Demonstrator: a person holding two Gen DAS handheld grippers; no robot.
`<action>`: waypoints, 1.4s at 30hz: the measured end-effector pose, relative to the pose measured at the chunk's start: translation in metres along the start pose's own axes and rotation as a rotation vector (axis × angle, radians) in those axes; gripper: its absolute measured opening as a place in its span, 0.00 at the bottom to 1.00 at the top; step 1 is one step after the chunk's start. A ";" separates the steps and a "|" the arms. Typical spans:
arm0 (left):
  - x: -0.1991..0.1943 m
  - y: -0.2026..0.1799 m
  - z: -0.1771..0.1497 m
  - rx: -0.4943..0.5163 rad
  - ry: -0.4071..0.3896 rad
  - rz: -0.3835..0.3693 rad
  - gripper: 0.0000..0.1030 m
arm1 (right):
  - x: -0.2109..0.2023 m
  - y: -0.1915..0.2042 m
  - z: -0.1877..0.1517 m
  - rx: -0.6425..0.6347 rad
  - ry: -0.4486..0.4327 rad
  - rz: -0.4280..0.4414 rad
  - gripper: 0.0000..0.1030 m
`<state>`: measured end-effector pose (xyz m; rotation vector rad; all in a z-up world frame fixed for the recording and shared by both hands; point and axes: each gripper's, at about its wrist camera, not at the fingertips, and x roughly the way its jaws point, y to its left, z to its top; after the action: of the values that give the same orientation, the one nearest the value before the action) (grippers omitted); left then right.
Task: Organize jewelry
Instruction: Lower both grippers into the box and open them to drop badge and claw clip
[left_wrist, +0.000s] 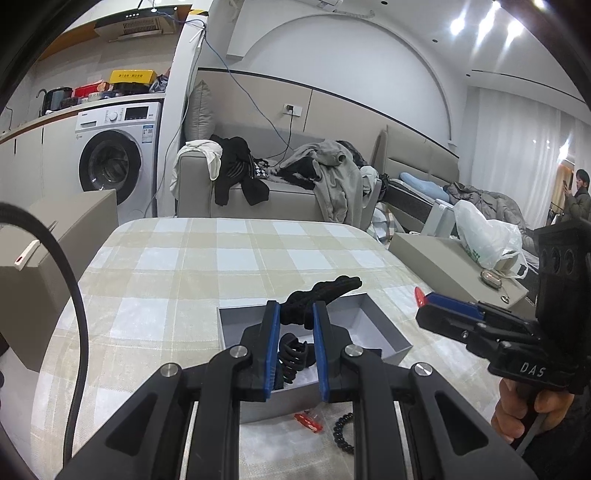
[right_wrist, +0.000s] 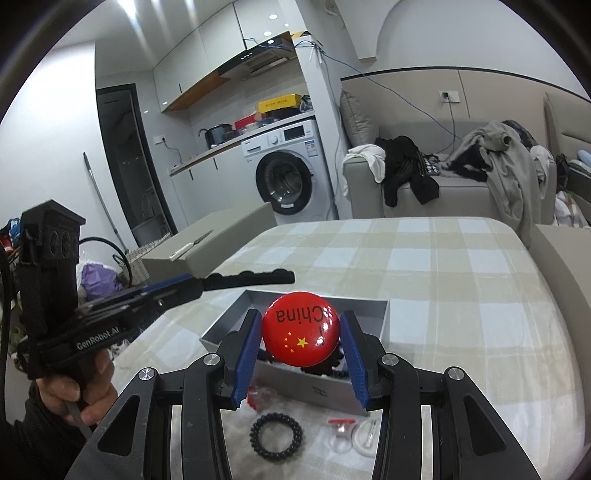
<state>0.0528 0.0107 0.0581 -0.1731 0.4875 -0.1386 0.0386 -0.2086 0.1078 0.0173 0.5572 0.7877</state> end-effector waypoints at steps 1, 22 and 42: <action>0.002 0.002 -0.001 -0.006 0.001 0.004 0.12 | 0.002 -0.002 0.001 0.006 0.001 0.002 0.41; 0.020 0.003 -0.009 -0.025 0.075 0.021 0.12 | 0.023 -0.033 -0.010 0.137 0.048 -0.002 0.41; 0.024 -0.001 -0.013 0.011 0.075 0.044 0.12 | 0.033 -0.030 -0.012 0.150 0.059 0.019 0.41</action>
<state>0.0674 0.0037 0.0357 -0.1464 0.5648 -0.1051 0.0709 -0.2099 0.0755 0.1380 0.6725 0.7658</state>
